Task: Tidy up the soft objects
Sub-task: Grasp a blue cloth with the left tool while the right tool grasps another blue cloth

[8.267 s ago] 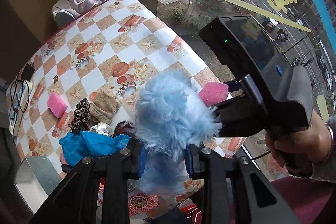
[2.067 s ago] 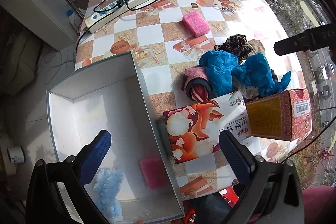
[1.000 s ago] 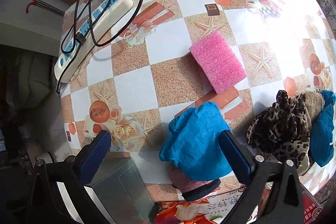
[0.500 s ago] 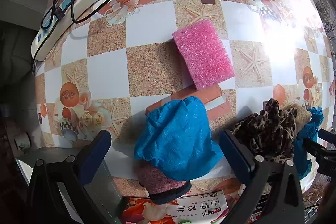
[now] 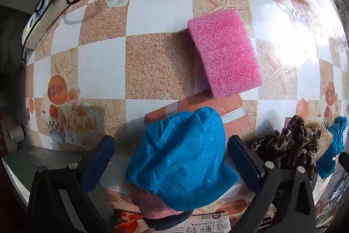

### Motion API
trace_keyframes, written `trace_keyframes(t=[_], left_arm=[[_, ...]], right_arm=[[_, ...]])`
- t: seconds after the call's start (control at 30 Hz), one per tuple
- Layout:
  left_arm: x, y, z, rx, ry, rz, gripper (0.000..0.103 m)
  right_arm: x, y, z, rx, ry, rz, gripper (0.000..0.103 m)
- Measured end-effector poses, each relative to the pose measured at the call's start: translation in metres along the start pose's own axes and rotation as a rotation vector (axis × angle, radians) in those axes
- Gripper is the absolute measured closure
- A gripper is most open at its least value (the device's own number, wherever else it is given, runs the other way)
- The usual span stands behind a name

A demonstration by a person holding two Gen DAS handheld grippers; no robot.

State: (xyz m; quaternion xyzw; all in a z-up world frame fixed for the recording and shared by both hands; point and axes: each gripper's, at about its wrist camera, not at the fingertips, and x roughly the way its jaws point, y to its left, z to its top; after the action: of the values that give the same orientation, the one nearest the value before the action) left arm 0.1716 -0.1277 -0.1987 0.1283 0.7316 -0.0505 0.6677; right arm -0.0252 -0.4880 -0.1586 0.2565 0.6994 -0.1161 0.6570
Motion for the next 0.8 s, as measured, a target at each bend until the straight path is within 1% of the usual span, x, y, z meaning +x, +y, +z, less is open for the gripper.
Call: trace_keyframes(t=[0.07, 0.13, 0.37, 0.47, 0.53, 0.57, 0.63, 0.67, 0.73, 0.77, 0.8], left_arm=[[0.006, 0.001, 0.001, -0.005, 0.008, 0.001, 0.000], [0.012, 0.001, 0.000, -0.015, 0.014, -0.005, 0.000], [0.021, 0.002, 0.003, -0.050, 0.009, -0.053, 0.000], [0.024, 0.004, 0.008, -0.075, 0.017, -0.091, 0.000], [0.027, 0.004, 0.008, -0.070, 0.009, -0.091, 0.000], [0.028, 0.005, 0.007, -0.070, 0.006, -0.092, 0.000], [0.029, 0.006, 0.006, -0.073, 0.002, -0.094, 0.000], [0.030, 0.006, 0.005, -0.080, -0.003, -0.095, 0.000], [0.022, 0.005, -0.001, -0.086, -0.021, -0.094, 0.000], [0.022, 0.005, -0.002, -0.084, -0.022, -0.093, 0.000], [0.022, 0.005, -0.002, -0.083, -0.013, -0.092, 0.000]], right_arm=[[0.001, 0.014, -0.001, -0.057, -0.024, -0.043, 0.001], [0.005, 0.022, 0.004, -0.089, -0.026, -0.056, 0.001], [0.038, 0.035, 0.015, -0.121, 0.012, -0.087, 0.001], [0.045, 0.034, 0.014, -0.122, 0.014, -0.085, 0.001], [0.048, 0.038, 0.012, -0.125, 0.007, -0.091, 0.001], [0.053, 0.048, 0.016, -0.126, 0.005, -0.089, 0.000], [0.052, 0.048, 0.016, -0.125, -0.004, -0.091, 0.000], [0.053, 0.059, 0.035, -0.122, -0.002, -0.096, 0.000], [0.053, 0.062, 0.037, -0.117, -0.005, -0.101, 0.000], [0.060, 0.072, 0.036, -0.117, -0.009, -0.106, 0.000], [0.062, 0.073, 0.036, -0.119, -0.006, -0.108, 0.000]])
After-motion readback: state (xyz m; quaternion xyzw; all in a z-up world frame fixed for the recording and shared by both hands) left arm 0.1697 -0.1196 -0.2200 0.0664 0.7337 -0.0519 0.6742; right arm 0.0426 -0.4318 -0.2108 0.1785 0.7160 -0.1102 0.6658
